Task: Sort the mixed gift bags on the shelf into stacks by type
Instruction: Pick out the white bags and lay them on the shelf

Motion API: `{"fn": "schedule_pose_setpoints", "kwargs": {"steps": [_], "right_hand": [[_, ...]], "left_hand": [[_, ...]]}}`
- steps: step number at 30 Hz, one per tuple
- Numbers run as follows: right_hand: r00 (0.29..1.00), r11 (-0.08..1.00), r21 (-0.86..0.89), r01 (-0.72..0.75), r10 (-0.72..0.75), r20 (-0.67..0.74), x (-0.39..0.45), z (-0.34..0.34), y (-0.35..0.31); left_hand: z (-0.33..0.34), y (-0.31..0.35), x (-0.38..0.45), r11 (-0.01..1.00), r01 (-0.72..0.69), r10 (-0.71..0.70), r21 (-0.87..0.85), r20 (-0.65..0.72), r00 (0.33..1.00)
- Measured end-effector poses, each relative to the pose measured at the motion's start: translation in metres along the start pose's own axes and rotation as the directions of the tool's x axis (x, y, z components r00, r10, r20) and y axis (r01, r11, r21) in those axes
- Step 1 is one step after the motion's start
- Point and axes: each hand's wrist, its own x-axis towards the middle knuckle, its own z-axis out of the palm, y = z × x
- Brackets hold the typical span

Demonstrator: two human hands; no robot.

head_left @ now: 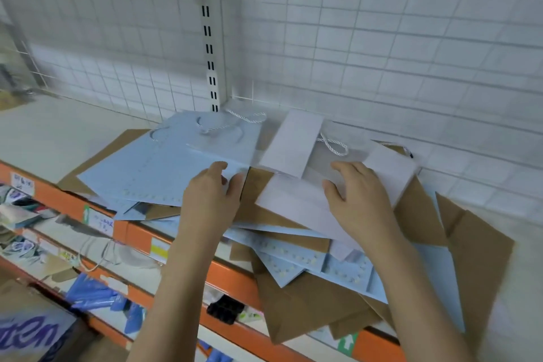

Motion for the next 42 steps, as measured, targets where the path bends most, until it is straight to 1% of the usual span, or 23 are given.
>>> {"fn": "schedule_pose_setpoints", "kwargs": {"steps": [6,9,10,11,12,14,15,16,18,20,22,27,30,33,35,37,40,42], "right_hand": [[0.999,0.998,-0.032,-0.052,0.052,0.008,0.013,0.014,-0.001],[0.994,0.993,-0.040,-0.108,0.108,0.006,0.014,0.019,-0.002],[0.993,0.992,-0.044,-0.118,0.118,0.007,0.014,0.020,-0.003],[0.992,0.991,-0.049,-0.123,0.123,0.007,0.013,0.021,-0.003],[0.992,0.991,-0.051,-0.126,0.126,0.007,0.012,0.022,-0.004],[0.992,0.990,-0.059,-0.125,0.125,0.003,0.010,0.023,-0.005],[0.992,0.990,-0.066,-0.125,0.125,0.004,0.010,0.023,-0.005],[0.992,0.990,-0.072,-0.125,0.125,0.006,0.010,0.023,-0.004],[0.992,0.989,-0.081,-0.124,0.124,-0.002,0.011,0.022,-0.001],[0.992,0.988,-0.096,-0.122,0.122,0.003,0.016,0.019,0.002],[0.993,0.987,-0.114,-0.114,0.118,0.028,0.024,0.015,0.006],[0.975,0.975,-0.171,-0.139,0.165,0.151,0.062,0.002,0.025],[0.931,0.952,-0.235,-0.198,0.258,0.259,0.081,-0.009,0.037],[0.884,0.920,-0.287,-0.267,0.352,0.307,0.092,-0.016,0.047],[0.877,0.900,-0.333,-0.283,0.383,0.290,0.094,-0.017,0.049],[0.893,0.870,-0.408,-0.278,0.391,0.223,0.093,-0.017,0.046],[0.942,0.814,-0.522,-0.254,0.331,0.057,0.088,-0.021,0.037],[0.962,0.789,-0.560,-0.253,0.267,-0.058,0.081,-0.024,0.035]], "left_hand": [[0.026,0.021,0.040,0.979,0.176,-0.186,0.108,0.090,0.979],[0.036,0.030,0.046,0.960,0.212,-0.239,0.184,0.141,0.961],[0.038,0.032,0.048,0.958,0.224,-0.251,0.178,0.148,0.957],[0.039,0.033,0.049,0.961,0.239,-0.258,0.138,0.144,0.955],[0.040,0.034,0.050,0.967,0.250,-0.256,0.058,0.129,0.958],[0.039,0.038,0.052,0.953,0.215,-0.201,-0.215,0.086,0.976],[0.039,0.040,0.053,0.919,0.174,-0.165,-0.354,0.056,0.985],[0.038,0.042,0.054,0.879,0.139,-0.140,-0.457,0.032,0.990],[0.037,0.044,0.053,0.810,0.089,-0.098,-0.579,0.017,0.995],[0.035,0.045,0.049,0.760,0.085,-0.063,-0.644,0.057,0.996],[0.029,0.040,0.041,0.727,0.114,-0.059,-0.677,0.104,0.993],[0.010,0.017,0.032,0.690,0.172,-0.119,-0.703,0.124,0.985],[0.000,0.006,0.031,0.681,0.223,-0.189,-0.697,0.126,0.974],[-0.006,-0.006,0.030,0.665,0.260,-0.254,-0.700,0.115,0.960],[-0.008,-0.011,0.029,0.692,0.274,-0.266,-0.668,0.117,0.957],[-0.008,-0.012,0.026,0.734,0.250,-0.232,-0.632,0.113,0.966],[-0.007,-0.007,0.020,0.749,0.232,-0.183,-0.621,0.142,0.973],[-0.006,-0.005,0.017,0.749,0.237,-0.167,-0.619,0.169,0.971]]}}
